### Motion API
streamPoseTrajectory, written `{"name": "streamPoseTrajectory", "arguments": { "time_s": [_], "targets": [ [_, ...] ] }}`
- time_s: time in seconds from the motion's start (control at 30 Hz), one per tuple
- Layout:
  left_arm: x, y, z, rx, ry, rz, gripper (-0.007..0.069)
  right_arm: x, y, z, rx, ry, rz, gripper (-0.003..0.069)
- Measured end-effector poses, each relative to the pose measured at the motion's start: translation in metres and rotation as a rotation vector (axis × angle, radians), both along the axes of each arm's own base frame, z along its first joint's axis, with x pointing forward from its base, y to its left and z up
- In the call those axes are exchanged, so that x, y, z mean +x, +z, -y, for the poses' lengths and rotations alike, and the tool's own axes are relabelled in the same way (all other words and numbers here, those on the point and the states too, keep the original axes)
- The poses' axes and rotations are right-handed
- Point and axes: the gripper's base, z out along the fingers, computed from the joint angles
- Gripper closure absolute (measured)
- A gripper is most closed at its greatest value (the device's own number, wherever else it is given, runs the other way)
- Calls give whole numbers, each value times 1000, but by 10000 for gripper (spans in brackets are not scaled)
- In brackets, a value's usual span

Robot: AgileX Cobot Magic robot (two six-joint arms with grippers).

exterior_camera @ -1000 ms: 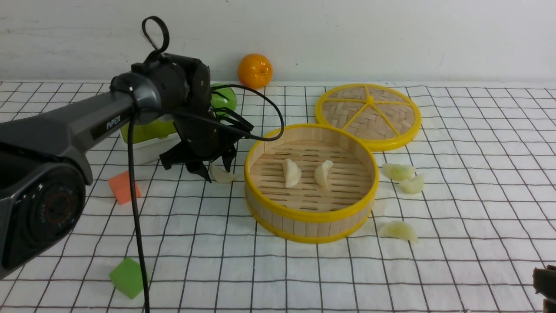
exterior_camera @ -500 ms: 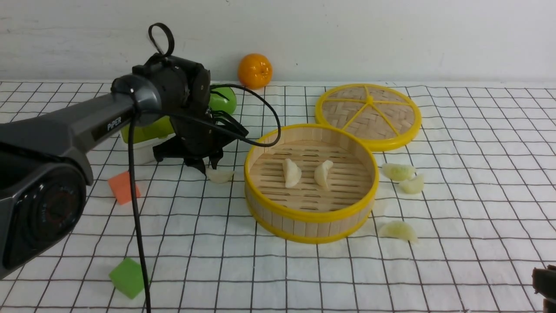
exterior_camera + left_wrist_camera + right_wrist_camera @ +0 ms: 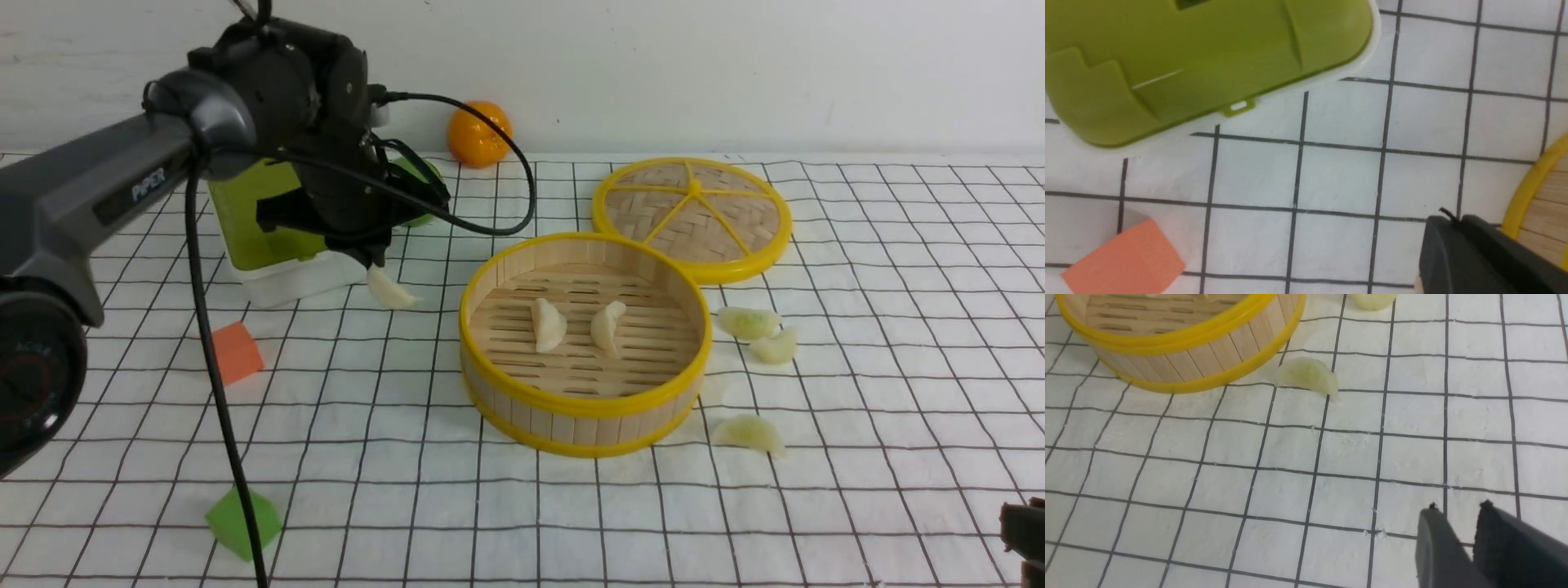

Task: Put the dumplings into the steamer on the table with the white tablecloth.
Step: 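Reach for and grasp a dumpling on the table with the left gripper, then place the dumpling into the bamboo steamer basket with the left gripper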

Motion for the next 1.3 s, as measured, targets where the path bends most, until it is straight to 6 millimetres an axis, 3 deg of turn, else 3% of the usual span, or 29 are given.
{"name": "streamPoseTrajectory", "arguments": {
  "time_s": [0.23, 0.33, 0.5, 0.63, 0.77, 0.93, 1.2, 1.3],
  "targets": [
    [-18, 28, 10, -106, -160, -56, 636, 0, 0, 0, 0, 0, 0, 510],
    [-34, 50, 35, -201, -335, -64, 636, 0, 0, 0, 0, 0, 0, 510],
    [-46, 54, 67, -207, -457, -38, 636, 0, 0, 0, 0, 0, 0, 510],
    [-53, 42, 109, -215, -529, 22, 636, 0, 0, 0, 0, 0, 0, 508],
    [-53, 31, 135, -208, -592, 105, 636, 0, 0, 0, 0, 0, 0, 503],
    [-44, 3, 172, -159, -718, 292, 636, 1, 1, 1, 0, -8, 14, 502],
    [-29, -44, 183, -22, -867, 365, 636, 1, 1, 0, 2, -6, 11, 495],
    [-28, -50, 184, 28, -936, 388, 636, 1, 1, 0, 2, -6, 11, 493]
  ]
}}
